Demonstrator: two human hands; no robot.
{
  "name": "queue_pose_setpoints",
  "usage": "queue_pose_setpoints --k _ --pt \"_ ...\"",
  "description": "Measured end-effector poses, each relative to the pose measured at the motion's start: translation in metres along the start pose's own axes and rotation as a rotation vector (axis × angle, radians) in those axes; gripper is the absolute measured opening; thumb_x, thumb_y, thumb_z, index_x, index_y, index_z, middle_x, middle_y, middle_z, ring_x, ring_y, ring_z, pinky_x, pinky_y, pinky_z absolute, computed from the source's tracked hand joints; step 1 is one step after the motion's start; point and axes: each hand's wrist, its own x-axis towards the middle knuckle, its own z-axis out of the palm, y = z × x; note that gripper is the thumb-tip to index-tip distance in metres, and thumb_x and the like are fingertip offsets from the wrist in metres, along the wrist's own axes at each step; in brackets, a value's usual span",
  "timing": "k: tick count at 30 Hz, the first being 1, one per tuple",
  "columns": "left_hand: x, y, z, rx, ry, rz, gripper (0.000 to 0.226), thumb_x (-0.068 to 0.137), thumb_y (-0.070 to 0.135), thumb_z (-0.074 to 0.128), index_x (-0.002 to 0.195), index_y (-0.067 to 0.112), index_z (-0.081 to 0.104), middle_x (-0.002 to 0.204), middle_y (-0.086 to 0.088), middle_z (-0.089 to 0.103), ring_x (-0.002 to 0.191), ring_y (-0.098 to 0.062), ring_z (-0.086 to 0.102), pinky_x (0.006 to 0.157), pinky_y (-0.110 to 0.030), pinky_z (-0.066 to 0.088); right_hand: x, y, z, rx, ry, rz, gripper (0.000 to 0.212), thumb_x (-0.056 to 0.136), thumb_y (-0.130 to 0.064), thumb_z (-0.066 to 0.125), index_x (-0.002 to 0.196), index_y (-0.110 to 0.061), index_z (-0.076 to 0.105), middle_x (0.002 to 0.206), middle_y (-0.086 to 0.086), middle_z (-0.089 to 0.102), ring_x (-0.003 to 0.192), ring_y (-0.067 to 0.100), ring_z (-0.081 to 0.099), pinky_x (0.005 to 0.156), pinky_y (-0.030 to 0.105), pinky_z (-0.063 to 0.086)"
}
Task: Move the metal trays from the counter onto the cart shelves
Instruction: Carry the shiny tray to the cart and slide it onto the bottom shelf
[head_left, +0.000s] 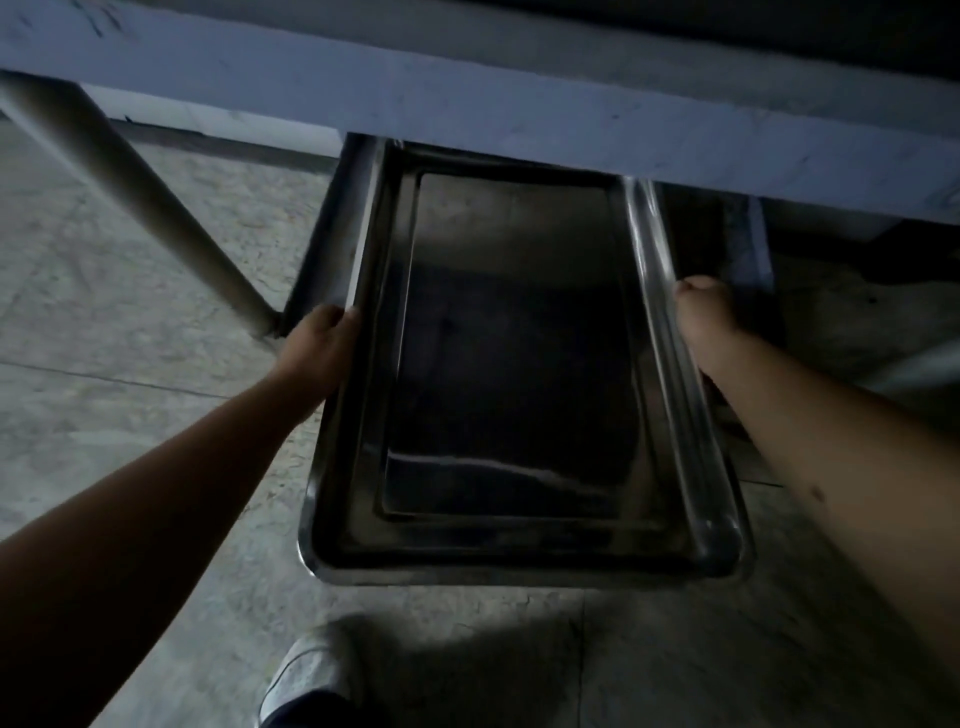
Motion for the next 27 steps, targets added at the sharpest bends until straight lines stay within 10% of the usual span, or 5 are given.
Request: queue_pose_setpoints --k 7,10,13,18,27 --pt "-0.016 0.000 0.011 -0.224 0.020 -0.136 0.025 0.099 0.038 0.051 0.087 0.022 0.066 0.081 -0.004 0.067 0.074 -0.019 0.066 0.067 -0.037 0.055 -0.006 -0.011 -0.004 -0.477 -0.095 -0.178 0.042 0.100 -0.031 0.037 0.126 0.001 0.050 0.131 0.029 0.048 0.119 0.041 0.047 0.088 0.034 0.036" --pt "-0.021 0.006 0.014 -0.281 0.022 -0.171 0.023 0.097 0.039 0.053 0.089 0.023 0.067 0.088 -0.008 0.069 0.085 -0.026 0.068 0.077 -0.043 0.057 -0.097 0.002 -0.015 -0.760 -0.059 -0.599 0.059 0.091 -0.051 0.040 0.137 -0.014 0.040 0.144 0.014 0.036 0.122 0.039 0.040 0.100 0.047 0.035" --pt "-0.026 0.009 0.018 -0.288 0.048 -0.185 0.027 0.095 0.040 0.054 0.097 0.018 0.069 0.095 -0.013 0.071 0.093 -0.032 0.069 0.084 -0.048 0.057 -0.218 0.028 -0.015 -0.672 -0.582 -0.923 0.068 0.087 -0.066 0.032 0.138 -0.021 0.040 0.134 0.006 0.050 0.118 0.027 0.050 0.095 0.042 0.042" --pt "-0.049 0.006 0.031 -0.437 0.034 -0.221 0.026 0.096 0.041 0.055 0.095 0.018 0.067 0.089 -0.010 0.069 0.080 -0.027 0.069 0.066 -0.039 0.057 -0.250 0.046 -0.018 -0.706 -0.680 -1.312 0.031 0.090 -0.023 0.055 0.119 -0.013 0.061 0.099 0.004 0.068 0.088 0.022 0.063 0.073 0.037 0.055" --pt "-0.105 -0.007 0.066 -0.822 -0.017 -0.332 0.025 0.104 0.026 0.042 0.108 0.009 0.060 0.096 -0.014 0.069 0.092 -0.034 0.066 0.081 -0.049 0.058 -0.170 0.086 -0.066 -0.755 -0.676 -1.504 0.037 0.075 -0.002 0.072 0.107 -0.018 0.067 0.097 0.000 0.069 0.085 0.017 0.063 0.073 0.030 0.051"
